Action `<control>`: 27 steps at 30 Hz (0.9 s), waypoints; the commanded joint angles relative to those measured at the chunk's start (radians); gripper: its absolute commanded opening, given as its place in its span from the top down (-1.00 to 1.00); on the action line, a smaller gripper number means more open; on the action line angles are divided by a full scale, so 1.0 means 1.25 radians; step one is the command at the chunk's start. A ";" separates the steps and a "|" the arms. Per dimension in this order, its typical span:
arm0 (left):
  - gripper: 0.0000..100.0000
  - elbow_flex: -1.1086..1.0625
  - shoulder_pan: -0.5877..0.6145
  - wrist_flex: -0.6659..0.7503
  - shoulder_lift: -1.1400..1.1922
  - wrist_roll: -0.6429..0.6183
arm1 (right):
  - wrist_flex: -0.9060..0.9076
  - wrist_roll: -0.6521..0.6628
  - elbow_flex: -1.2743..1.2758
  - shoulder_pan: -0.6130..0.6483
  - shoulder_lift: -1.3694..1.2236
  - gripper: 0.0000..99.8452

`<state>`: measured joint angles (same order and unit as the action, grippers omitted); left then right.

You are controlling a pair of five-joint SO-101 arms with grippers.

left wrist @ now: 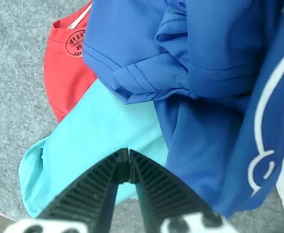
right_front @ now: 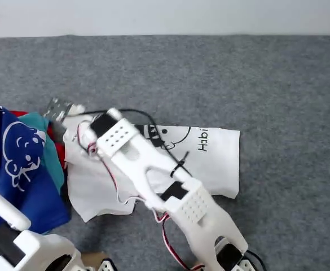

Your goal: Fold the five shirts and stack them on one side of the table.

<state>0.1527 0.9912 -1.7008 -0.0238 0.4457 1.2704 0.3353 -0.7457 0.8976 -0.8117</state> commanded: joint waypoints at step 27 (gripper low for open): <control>0.99 0.002 -0.022 0.016 -0.031 0.005 | 0.215 0.010 -0.212 0.034 0.014 0.82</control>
<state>0.1527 0.9789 -1.6978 -0.0238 0.4457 1.5758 0.3414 -0.9590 0.9835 -0.7871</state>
